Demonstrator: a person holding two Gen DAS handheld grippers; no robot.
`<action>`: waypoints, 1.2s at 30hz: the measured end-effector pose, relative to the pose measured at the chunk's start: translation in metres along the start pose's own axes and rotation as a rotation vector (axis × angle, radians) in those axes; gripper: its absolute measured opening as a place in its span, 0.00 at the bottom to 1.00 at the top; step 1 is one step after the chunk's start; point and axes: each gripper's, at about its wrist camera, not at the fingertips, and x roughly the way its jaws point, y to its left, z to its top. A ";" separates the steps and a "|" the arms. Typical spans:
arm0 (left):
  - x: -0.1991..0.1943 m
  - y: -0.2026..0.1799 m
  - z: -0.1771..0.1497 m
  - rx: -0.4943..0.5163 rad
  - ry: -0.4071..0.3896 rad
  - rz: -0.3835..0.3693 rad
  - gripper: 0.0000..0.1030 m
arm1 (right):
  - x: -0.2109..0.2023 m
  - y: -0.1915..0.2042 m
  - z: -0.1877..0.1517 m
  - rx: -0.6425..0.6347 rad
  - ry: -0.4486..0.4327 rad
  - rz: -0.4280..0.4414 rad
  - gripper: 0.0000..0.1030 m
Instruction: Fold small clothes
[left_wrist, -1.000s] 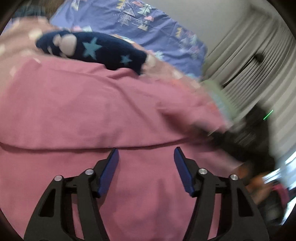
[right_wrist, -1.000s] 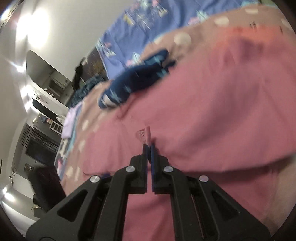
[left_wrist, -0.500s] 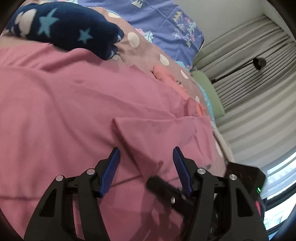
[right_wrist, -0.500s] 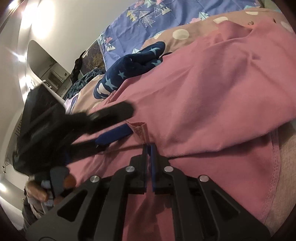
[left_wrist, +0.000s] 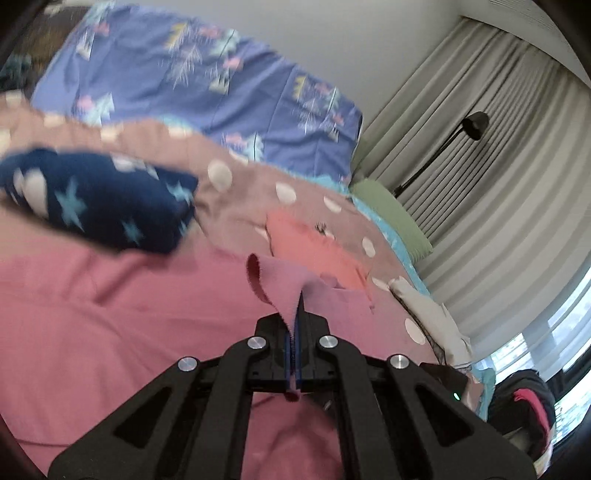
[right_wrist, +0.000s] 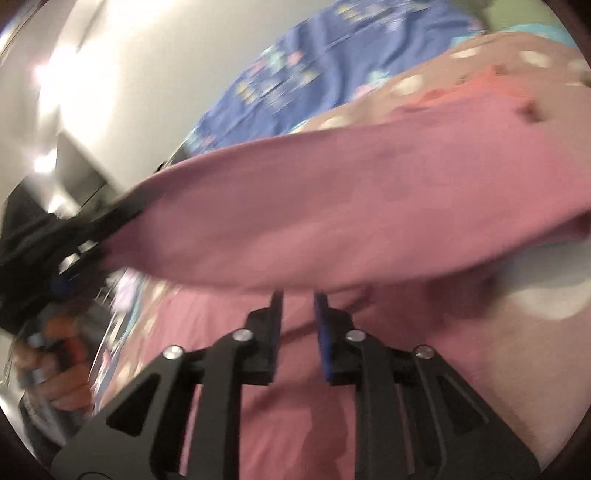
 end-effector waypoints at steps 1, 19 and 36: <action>-0.011 0.003 0.003 0.014 -0.011 0.018 0.00 | 0.005 -0.008 0.001 0.042 0.023 -0.039 0.19; -0.122 0.174 -0.025 -0.209 -0.055 0.357 0.01 | 0.014 -0.004 -0.001 0.030 0.060 -0.107 0.17; -0.116 0.147 -0.078 0.008 -0.029 0.490 0.46 | -0.036 0.023 -0.020 -0.167 0.129 -0.133 0.34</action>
